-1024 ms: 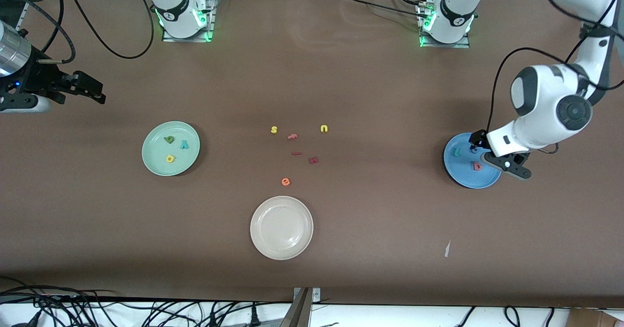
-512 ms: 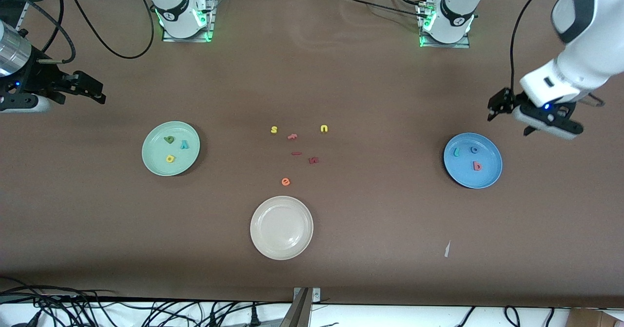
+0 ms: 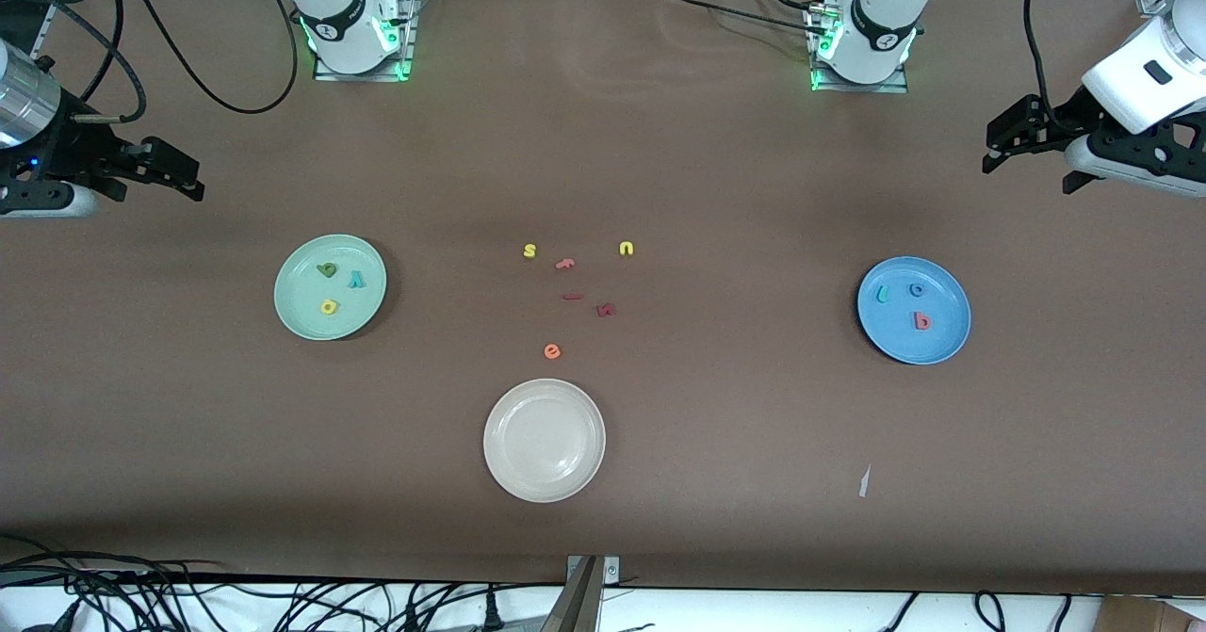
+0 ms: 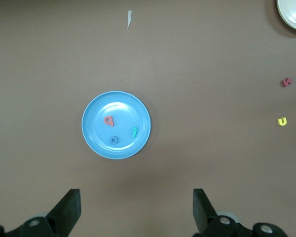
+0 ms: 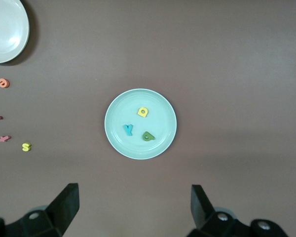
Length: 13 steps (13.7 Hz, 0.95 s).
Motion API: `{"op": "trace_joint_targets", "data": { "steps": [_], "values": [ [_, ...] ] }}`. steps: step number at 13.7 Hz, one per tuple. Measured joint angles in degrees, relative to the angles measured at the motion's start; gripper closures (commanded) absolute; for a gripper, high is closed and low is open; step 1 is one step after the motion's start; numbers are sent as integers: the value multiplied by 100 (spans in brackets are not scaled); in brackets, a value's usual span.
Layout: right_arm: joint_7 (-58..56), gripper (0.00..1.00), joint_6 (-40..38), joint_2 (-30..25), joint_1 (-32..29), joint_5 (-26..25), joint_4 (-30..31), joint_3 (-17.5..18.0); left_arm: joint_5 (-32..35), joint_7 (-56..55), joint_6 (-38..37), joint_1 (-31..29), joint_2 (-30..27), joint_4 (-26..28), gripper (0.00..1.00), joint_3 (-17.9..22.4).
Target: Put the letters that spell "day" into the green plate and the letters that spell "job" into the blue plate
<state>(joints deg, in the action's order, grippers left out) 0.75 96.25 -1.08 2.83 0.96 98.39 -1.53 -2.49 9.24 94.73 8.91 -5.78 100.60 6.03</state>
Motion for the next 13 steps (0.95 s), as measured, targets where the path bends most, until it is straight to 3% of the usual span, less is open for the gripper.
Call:
{"op": "trace_joint_targets", "data": {
  "steps": [13],
  "values": [
    [-1,0,0,0,0,0,0,0,0,-122,-160,-122,267,-473,0,-23]
  ]
}}
